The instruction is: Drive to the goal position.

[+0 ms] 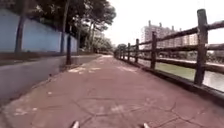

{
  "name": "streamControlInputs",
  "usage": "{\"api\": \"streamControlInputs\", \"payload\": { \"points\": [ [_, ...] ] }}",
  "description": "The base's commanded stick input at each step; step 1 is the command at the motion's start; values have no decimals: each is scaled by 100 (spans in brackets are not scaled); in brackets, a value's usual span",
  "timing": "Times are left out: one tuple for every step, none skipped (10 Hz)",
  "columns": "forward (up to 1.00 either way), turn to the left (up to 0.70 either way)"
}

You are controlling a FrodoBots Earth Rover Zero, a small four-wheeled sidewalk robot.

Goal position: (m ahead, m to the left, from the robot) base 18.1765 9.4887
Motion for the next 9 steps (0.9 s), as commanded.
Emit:
{"api": "streamControlInputs", "payload": {
  "points": [
    [70, 0],
    [70, 0],
    [70, 0],
    [70, 0],
    [70, 0],
    [70, 0],
    [70, 0],
    [70, 0],
    [70, 0]
  ]
}}
